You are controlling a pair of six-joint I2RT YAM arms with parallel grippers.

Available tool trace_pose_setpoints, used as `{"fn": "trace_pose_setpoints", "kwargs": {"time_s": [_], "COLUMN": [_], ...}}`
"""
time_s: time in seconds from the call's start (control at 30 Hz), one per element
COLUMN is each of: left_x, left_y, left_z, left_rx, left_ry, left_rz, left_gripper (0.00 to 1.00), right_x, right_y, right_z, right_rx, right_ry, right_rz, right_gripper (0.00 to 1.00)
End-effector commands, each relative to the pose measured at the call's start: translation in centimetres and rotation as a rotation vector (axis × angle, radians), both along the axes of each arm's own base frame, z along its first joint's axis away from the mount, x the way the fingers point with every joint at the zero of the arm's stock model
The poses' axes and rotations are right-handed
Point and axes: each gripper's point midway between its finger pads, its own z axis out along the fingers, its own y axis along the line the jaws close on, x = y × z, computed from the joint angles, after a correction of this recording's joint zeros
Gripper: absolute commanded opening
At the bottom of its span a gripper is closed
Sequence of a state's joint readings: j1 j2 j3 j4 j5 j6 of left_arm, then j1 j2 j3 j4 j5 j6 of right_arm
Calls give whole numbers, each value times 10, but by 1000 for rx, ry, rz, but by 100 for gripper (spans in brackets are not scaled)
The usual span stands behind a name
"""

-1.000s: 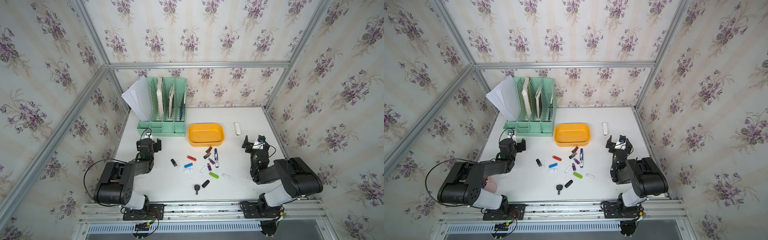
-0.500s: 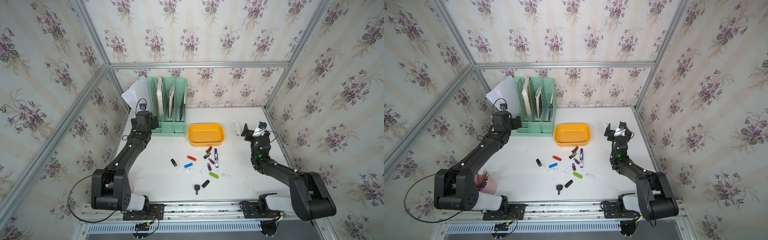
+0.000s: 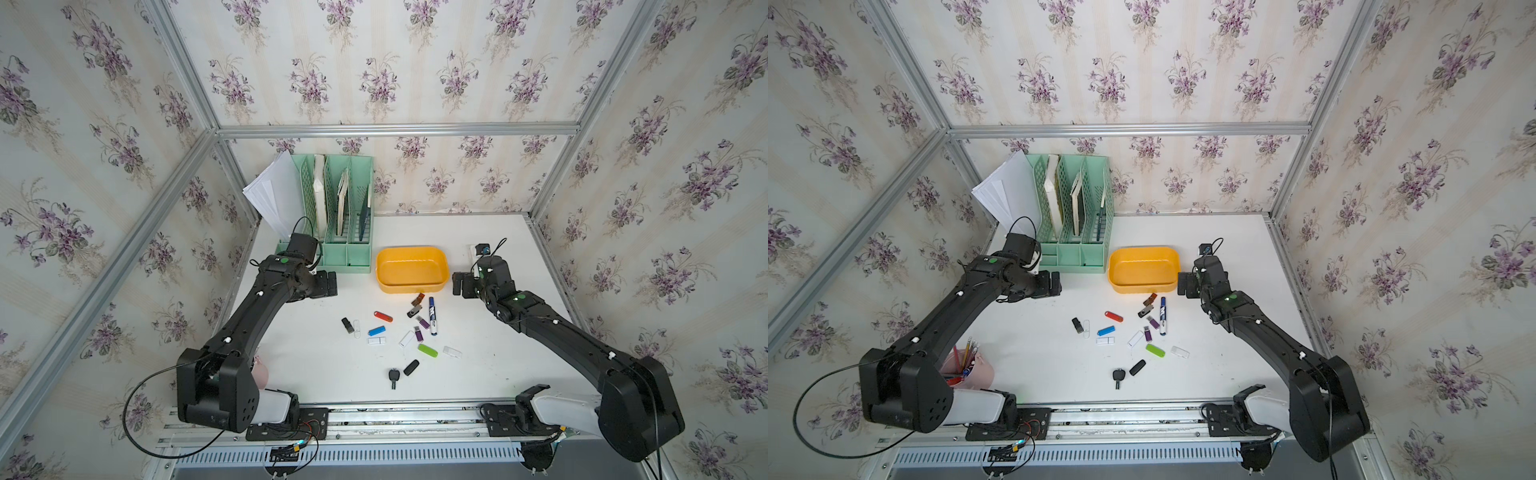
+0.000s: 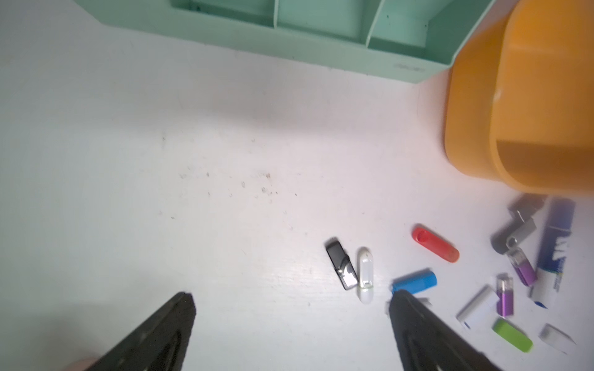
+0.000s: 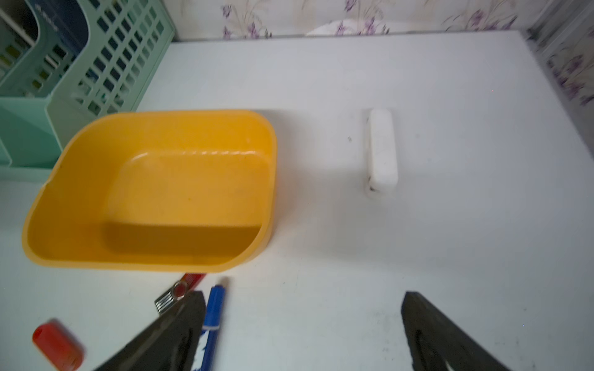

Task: Put the usb flash drive into the storage box
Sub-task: Pick up the USB flash from the center of the board.

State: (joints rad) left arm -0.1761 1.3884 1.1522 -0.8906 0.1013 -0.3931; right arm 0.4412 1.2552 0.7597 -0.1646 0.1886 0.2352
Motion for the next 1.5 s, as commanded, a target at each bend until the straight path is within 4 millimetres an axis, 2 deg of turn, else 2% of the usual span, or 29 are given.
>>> {"fn": "trace_pose_setpoints", "kwargs": {"time_s": [0.0, 0.03, 0.07, 0.2, 0.3, 0.57, 0.7, 0.83, 1.07, 1.3, 1.47], "left_x": [-16, -17, -18, -22, -22, -19, -20, -19, -14, -15, -19], "left_y": [-30, -35, -38, -49, -44, -36, -35, -37, -44, -52, -53], "left_z": [-12, -14, -26, -52, -65, -78, -92, -107, -120, -130, -133], "left_rx": [-117, -113, -98, -93, -56, 78, 130, 135, 128, 130, 134], "left_ry": [86, 94, 134, 198, 223, 256, 281, 300, 310, 326, 337], "left_rz": [35, 36, 37, 38, 57, 57, 48, 55, 51, 36, 29], "left_gripper": [99, 99, 99, 99, 96, 90, 89, 84, 78, 75, 68], "right_x": [-18, -20, -21, -23, -25, -31, -32, -33, -36, -40, -41], "right_y": [6, 9, 10, 17, 20, 21, 22, 22, 22, 22, 22], "right_z": [-21, -22, -23, -25, -26, -33, -32, -33, -34, -39, -41], "right_rx": [41, 49, 52, 69, 74, 72, 78, 77, 76, 71, 66], "right_ry": [115, 123, 128, 139, 149, 173, 171, 177, 189, 206, 210], "right_rz": [9, 15, 19, 37, 48, 55, 53, 56, 63, 68, 70], "right_gripper": [100, 99, 99, 99, 98, 97, 97, 97, 97, 96, 96]}}
